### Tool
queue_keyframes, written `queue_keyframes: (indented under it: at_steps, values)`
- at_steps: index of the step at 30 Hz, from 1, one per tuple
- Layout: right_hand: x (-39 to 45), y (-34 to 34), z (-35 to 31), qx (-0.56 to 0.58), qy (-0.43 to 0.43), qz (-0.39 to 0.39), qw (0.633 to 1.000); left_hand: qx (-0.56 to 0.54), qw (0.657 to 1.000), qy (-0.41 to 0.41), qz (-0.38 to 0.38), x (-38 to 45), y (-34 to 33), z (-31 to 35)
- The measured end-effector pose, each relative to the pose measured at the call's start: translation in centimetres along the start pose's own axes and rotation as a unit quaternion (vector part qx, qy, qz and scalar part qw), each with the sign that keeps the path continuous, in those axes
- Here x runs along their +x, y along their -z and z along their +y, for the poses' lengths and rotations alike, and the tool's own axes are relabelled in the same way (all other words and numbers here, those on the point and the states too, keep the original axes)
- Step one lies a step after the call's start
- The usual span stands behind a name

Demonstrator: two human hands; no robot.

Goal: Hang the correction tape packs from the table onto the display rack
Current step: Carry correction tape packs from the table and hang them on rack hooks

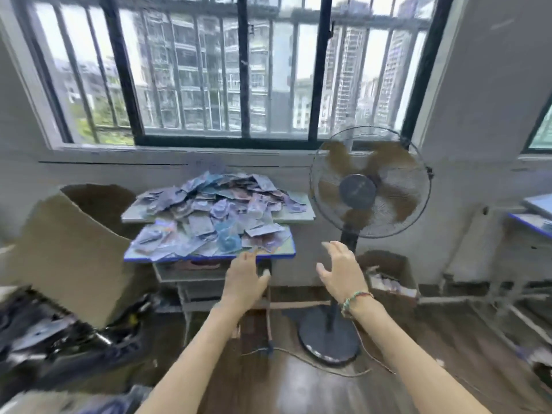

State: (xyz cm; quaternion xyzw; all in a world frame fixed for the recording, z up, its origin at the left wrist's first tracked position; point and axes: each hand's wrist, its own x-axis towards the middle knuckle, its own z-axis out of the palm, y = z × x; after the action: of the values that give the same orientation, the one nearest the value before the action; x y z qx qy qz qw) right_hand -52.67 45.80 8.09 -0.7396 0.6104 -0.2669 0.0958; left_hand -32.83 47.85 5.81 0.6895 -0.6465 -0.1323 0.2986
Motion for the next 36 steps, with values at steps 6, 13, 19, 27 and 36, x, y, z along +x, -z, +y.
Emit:
queue_keyframes:
  at_steps: [6,13,19,27,36]
  values:
    - [6.5,-6.5,-4.1,-0.011,0.038,-0.058,0.998,-0.002,0.997,0.070,0.021,4.3,1.9,-7.4]
    - [16.7,-13.6,-4.9,0.000,0.051,-0.102,0.994,0.013,0.988,0.154,0.008,12.0,1.0,-13.8]
    - [27.1,-19.3,-3.8,-0.001,0.023,-0.129,0.991,0.030,0.978,0.206,-0.033,21.6,-0.2,-17.5]
    - [35.0,-24.8,0.1,-0.138,-0.023,-0.207,0.968,0.029,0.968,0.230,-0.094,30.6,-3.8,-20.9]
    - [38.2,-29.4,2.4,-0.089,-0.211,-0.233,0.945,0.054,0.958,0.231,-0.161,38.0,-7.8,-23.3]
